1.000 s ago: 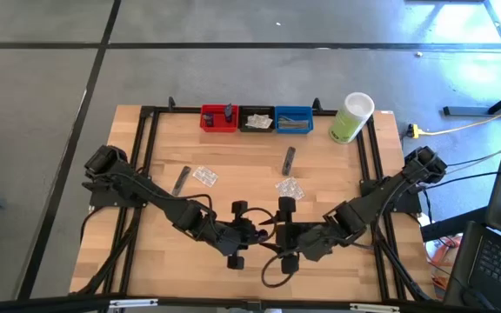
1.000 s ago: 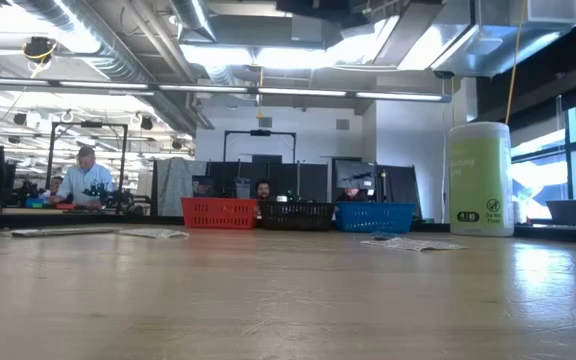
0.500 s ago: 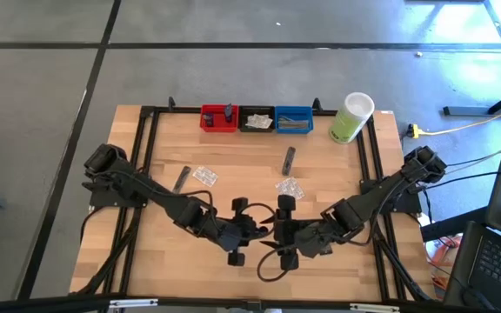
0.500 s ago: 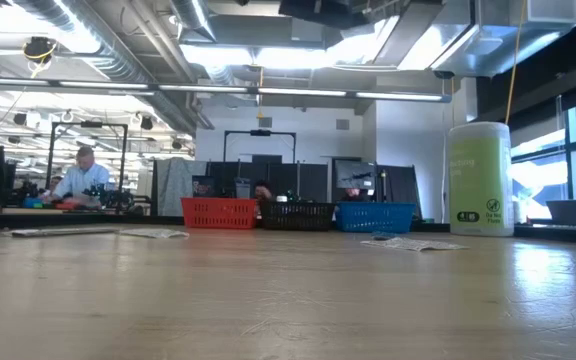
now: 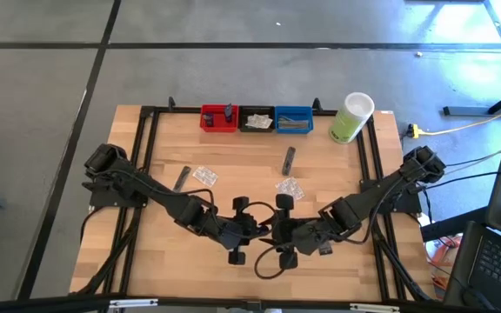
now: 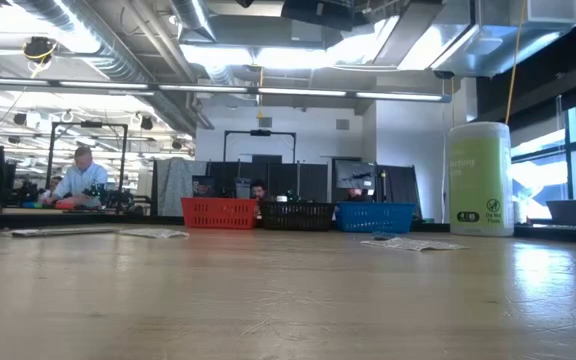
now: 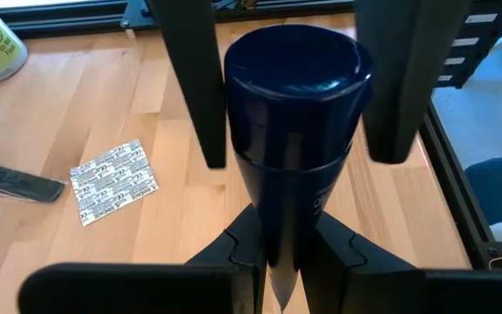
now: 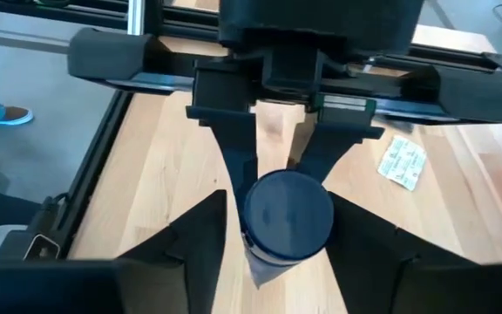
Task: Pick & Place Travel size toiletries
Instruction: Put the blue shave cream into the red bin
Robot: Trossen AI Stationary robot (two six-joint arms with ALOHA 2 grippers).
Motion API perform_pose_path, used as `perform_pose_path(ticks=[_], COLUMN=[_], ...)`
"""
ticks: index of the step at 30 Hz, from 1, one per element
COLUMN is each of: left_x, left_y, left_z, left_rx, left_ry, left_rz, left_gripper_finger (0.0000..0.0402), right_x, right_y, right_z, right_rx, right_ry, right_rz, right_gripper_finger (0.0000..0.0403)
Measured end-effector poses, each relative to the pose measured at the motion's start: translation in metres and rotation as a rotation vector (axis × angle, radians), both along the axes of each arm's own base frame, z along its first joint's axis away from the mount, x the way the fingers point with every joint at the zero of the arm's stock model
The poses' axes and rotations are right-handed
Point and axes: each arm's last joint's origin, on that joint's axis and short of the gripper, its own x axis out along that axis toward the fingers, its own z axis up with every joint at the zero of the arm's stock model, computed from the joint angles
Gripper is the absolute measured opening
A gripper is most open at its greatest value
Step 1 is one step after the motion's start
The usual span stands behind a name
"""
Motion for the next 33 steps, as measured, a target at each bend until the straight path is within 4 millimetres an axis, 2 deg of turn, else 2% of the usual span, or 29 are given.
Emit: perform_pose_path(ticks=[10,19,26,33], left_x=[0.0002,0.0008,0.0021,0.0026], left_y=[-0.0003,-0.0008,-0.0012,-0.0014], left_z=[0.0001,0.0007,0.0014,0.0021], left_rx=[0.004,0.008,0.005,0.002], left_ry=[-0.002,-0.009,-0.019,-0.028], left_rz=[-0.005,-0.022,-0.042,-0.042], left_gripper_finger=[0.0045,0.0048,0.007,0.0093], right_x=[-0.0002,-0.0004,-0.001,-0.0012], right_y=[0.0001,0.0002,0.0,-0.0001], right_z=[-0.0002,0.0,0.0002,-0.0001], right_rx=[0.004,0.004,0.003,0.022], right_ry=[0.005,0.006,0.011,0.016], right_rz=[0.007,0.008,0.011,0.0], right_gripper_finger=[0.0129,0.0145,0.0128,0.0145])
